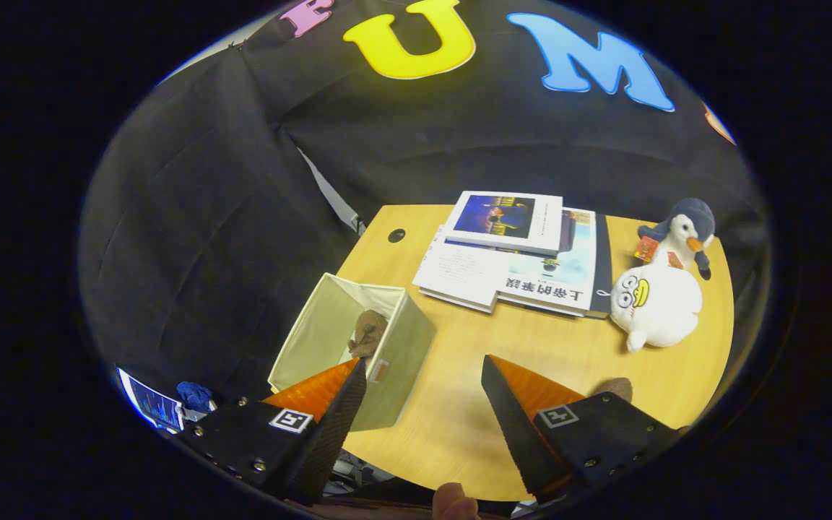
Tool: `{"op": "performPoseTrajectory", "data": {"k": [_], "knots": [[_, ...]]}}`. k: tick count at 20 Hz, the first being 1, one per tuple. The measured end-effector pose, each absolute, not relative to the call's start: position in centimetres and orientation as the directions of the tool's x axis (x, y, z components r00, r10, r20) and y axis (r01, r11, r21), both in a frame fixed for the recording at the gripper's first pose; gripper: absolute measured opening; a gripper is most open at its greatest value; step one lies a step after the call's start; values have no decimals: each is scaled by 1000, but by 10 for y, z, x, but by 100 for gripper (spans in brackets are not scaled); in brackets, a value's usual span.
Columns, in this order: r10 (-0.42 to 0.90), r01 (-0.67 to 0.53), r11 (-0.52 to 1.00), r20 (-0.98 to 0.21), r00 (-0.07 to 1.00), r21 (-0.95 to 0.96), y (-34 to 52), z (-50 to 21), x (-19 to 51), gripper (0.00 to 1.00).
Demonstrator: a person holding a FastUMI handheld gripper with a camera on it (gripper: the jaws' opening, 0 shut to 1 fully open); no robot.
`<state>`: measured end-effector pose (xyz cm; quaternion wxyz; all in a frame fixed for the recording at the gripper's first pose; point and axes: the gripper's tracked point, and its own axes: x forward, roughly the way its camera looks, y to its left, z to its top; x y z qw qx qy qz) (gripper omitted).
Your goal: Open the storage box then place both shoes into the box .Put the left shoe in first, then the right shoe, with the right side of both shoes facing outward in a uniform manner.
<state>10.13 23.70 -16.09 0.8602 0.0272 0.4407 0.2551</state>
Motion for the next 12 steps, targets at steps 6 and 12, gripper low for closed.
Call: {"op": "performPoseTrajectory", "data": {"k": [6,12], "knots": [[422,-339,902,-712,561,268,153,-169,96,97],[347,-269,937,-697,628,224,79,-190,83,97]]}}
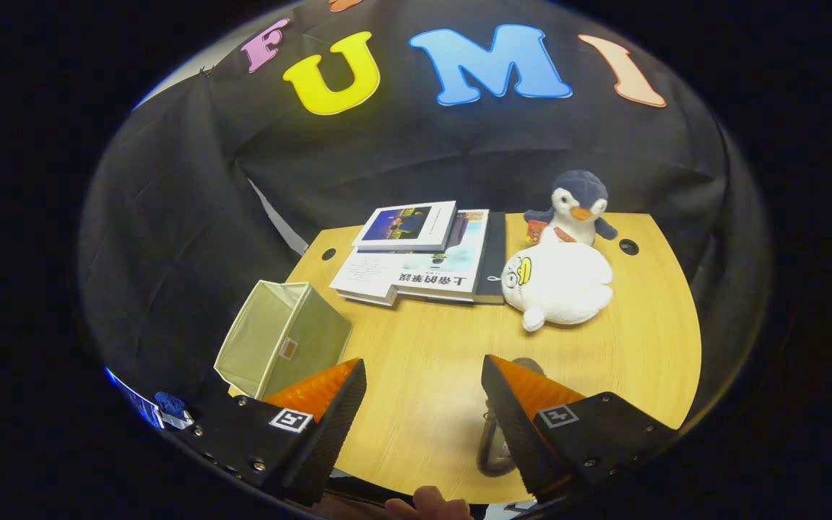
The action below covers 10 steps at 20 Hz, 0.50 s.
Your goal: Open the storage box then place both shoes into the box .Put the left shoe in first, then the right shoe, with the right side of both shoes facing outward in a uniform manner.
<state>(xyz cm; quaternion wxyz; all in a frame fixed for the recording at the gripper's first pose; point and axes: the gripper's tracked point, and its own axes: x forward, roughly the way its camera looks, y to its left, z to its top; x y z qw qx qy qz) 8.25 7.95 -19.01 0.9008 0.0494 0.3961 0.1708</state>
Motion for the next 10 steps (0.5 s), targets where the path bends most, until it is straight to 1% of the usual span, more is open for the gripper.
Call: {"op": "performPoseTrajectory", "data": {"k": [5,8,10], "knots": [[286,-196,958,-730,620,208,31,-223,71,97],[229,-117,973,-782,580,199,-1,-257,63,97],[229,-90,972,-808,543,215,-10,-281,57,97]]}}
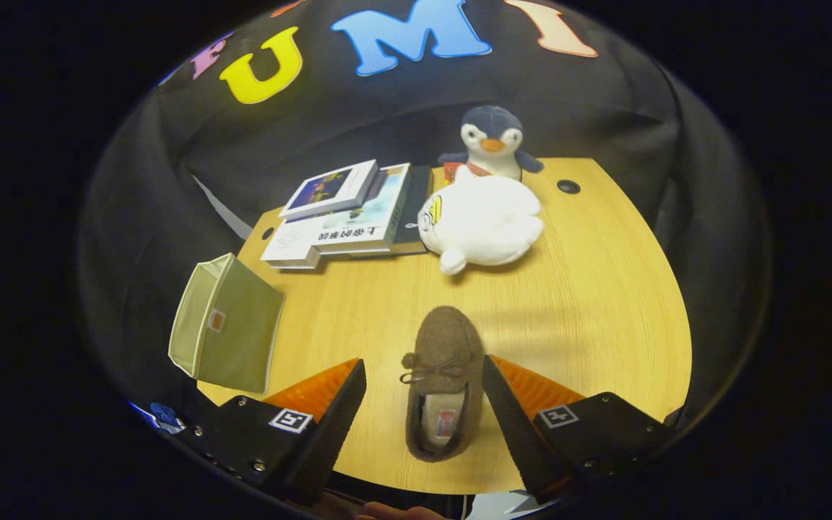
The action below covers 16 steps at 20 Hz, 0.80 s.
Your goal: Open the storage box then place both shoes into the box .Put the left shoe in first, then the right shoe, with the right side of both shoes facing outward in a uniform manner.
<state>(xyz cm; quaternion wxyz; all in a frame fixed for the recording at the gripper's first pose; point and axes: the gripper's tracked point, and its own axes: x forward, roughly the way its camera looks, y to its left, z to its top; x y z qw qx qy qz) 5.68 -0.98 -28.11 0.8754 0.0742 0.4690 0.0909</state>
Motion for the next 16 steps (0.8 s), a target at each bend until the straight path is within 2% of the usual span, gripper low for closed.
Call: {"op": "performPoseTrajectory", "data": {"k": [7,11,16], "knots": [[210,-95,978,-872,442,187,-28,-344,36,97],[177,-83,984,-920,350,158,-40,-376,35,97],[173,-49,985,-928,329,166,-41,-397,56,93]]}}
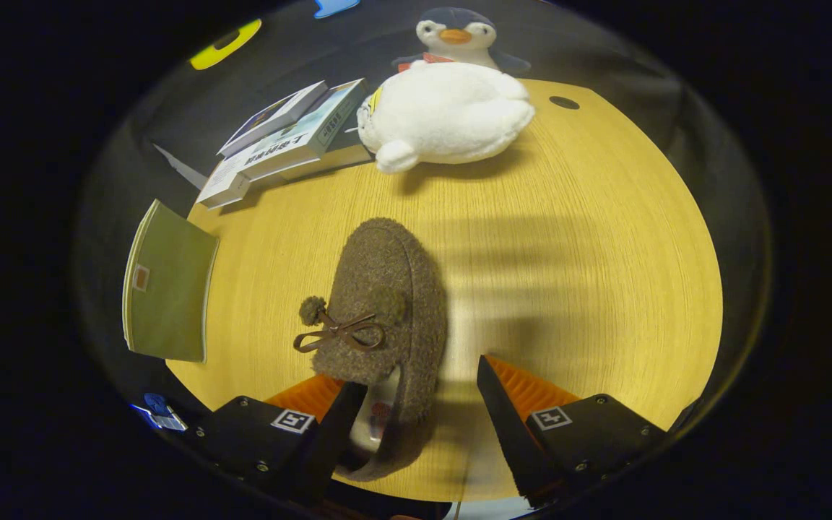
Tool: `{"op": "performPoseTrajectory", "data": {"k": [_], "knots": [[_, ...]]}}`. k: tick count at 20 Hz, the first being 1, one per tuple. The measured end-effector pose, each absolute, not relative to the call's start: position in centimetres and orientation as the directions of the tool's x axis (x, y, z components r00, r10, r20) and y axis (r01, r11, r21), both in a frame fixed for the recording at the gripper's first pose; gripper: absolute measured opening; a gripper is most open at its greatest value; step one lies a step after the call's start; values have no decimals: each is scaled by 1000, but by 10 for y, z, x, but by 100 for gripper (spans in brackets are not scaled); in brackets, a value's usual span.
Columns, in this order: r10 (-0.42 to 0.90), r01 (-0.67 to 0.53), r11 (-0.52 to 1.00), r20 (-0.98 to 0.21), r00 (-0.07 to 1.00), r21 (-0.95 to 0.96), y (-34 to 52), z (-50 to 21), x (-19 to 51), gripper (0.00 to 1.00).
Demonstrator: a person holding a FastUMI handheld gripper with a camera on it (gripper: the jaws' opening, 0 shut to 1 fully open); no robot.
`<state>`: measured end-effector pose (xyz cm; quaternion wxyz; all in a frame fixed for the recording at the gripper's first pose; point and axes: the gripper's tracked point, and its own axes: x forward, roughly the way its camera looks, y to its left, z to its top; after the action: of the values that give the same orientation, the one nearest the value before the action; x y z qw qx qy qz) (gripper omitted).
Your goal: Open the storage box then place both shoes into the box .Put the left shoe in first, then the right shoe, with the right side of both shoes facing outward in a uniform manner.
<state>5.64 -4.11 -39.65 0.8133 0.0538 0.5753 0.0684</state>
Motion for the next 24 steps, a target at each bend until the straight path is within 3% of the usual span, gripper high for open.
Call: {"op": "performPoseTrajectory", "data": {"k": [1,2,3,5,7,24], "knots": [[168,-35,986,-937,306,166,-42,-401,56,83],[188,-28,982,-938,292,189,-40,-404,53,82],[233,7,969,-929,288,245,-32,-402,54,69],[206,76,969,-938,278,236,-38,-401,54,25],[175,68,977,-947,270,200,-45,-393,48,8],[272,-90,962,-905,326,257,46,-257,51,7]]}}
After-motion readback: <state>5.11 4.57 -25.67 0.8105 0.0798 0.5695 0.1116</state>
